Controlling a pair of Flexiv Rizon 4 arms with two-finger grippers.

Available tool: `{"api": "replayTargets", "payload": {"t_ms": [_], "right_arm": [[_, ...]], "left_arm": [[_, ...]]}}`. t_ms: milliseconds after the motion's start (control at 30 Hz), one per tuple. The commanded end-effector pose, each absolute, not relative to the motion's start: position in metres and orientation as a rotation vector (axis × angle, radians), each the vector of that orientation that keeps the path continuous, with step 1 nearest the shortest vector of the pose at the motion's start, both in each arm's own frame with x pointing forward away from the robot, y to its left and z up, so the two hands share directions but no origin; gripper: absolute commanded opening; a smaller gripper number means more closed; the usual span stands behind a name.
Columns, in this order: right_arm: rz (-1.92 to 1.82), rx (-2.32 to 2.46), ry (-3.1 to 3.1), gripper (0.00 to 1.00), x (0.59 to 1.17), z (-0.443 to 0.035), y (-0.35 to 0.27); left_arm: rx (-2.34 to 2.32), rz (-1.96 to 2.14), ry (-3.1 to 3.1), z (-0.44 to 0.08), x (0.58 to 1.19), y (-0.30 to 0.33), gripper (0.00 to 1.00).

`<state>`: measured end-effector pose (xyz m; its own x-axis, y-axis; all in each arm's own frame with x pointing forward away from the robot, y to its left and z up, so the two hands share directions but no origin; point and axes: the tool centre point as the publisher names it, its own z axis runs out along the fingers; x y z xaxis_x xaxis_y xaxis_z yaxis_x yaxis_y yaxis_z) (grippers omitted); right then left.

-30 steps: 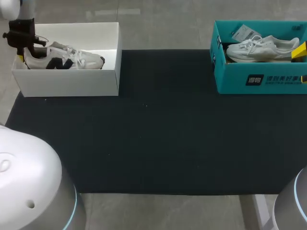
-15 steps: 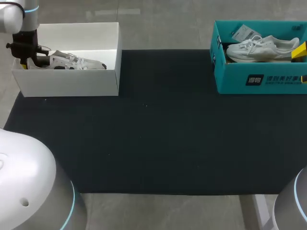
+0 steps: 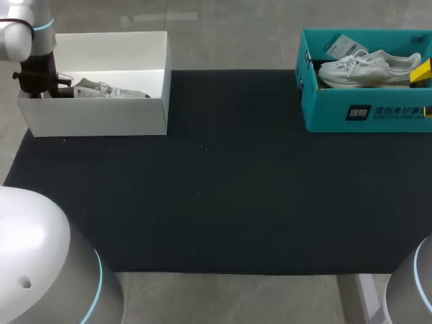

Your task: Take the shoe out of the shoebox, open the shoe tongue, remove and reinsert the insole, then place the shoe into the shoebox

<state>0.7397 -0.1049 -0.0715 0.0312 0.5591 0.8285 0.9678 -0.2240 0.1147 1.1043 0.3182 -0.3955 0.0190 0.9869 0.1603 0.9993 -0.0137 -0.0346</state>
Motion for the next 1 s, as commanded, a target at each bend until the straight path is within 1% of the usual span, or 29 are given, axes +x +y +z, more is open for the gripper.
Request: {"api": "replayTargets", "payload": {"t_ms": [33, 200, 633, 933, 1000], "right_arm": [[-1.086, -1.826, -1.544, 1.0, 0.741, -0.072, -0.105], [-1.086, -1.826, -1.544, 1.0, 0.741, -0.072, -0.105], [-1.086, -1.826, -1.544, 1.0, 0.741, -0.072, -0.105], [-1.086, -1.826, -1.544, 1.0, 0.741, -0.072, -0.105], [-1.086, -1.826, -1.544, 1.0, 0.741, -0.072, -0.105]], "left_arm": [[-2.139, -0.113, -2.122, -0.385, 1.107, 0.317, 1.0], [-2.114, -0.076, -2.191, -0.361, 1.111, 0.313, 1.0], [-1.884, -0.051, -2.568, -0.272, 1.119, 0.288, 1.0], [-1.649, -0.267, -2.732, -0.228, 1.121, 0.29, 1.0], [-1.649, -0.267, -2.732, -0.228, 1.121, 0.29, 1.0]]}}
